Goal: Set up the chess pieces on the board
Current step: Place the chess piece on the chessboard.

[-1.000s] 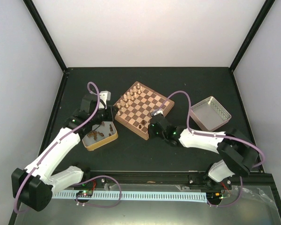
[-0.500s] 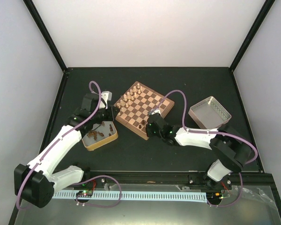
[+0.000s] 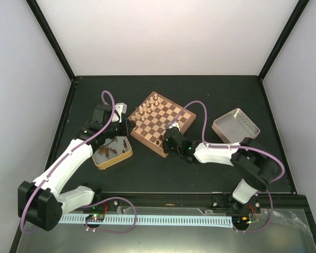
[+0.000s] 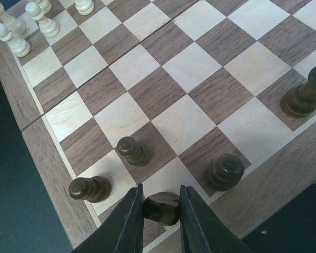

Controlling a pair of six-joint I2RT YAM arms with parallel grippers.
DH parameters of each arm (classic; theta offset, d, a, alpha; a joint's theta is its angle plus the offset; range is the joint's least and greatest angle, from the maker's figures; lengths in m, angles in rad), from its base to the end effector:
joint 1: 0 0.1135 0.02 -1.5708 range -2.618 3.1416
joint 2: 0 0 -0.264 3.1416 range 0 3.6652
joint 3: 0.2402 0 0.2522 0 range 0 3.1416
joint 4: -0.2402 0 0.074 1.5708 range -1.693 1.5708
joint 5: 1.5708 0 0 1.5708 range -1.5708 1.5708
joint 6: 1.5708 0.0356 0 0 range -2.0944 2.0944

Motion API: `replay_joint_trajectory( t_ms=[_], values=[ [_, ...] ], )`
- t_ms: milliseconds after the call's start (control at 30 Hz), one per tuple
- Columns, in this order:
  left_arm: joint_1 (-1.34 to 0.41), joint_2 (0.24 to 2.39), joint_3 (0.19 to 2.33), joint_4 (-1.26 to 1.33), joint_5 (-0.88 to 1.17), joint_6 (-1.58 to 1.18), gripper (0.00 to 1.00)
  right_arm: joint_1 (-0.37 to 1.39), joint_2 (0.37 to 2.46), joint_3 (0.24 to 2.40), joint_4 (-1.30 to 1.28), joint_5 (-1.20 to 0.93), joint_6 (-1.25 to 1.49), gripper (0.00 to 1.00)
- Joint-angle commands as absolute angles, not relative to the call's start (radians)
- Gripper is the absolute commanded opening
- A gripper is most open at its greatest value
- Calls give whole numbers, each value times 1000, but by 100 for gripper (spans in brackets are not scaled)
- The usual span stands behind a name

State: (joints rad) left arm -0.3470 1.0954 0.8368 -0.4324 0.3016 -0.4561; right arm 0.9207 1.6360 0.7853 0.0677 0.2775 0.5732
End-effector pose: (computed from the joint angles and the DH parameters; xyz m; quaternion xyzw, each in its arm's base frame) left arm 0.2170 -0.0897 0.2748 0.0151 0.8967 -0.2897 0.3344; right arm 0.2018 0.2493 0.1560 -0.1058 0.9100 0.1645 0.3657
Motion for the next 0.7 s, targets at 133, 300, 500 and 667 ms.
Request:
replay_joint_trajectory(
  t_ms=[133,300,500,667],
  values=[
    [-337,1109,849,-411,343,-439,2,927,1646,821,48,306,566,22],
    [-337,1115,850,-407,356,-439,2,927,1615,840,20,298,578,26],
    [-337,1116,850,-407,365,-435,2,926,1571,867,-36,320,598,33],
    [-336,1112,851,-409,366,-436,2,927,1545,890,-84,301,603,36]
  ],
)
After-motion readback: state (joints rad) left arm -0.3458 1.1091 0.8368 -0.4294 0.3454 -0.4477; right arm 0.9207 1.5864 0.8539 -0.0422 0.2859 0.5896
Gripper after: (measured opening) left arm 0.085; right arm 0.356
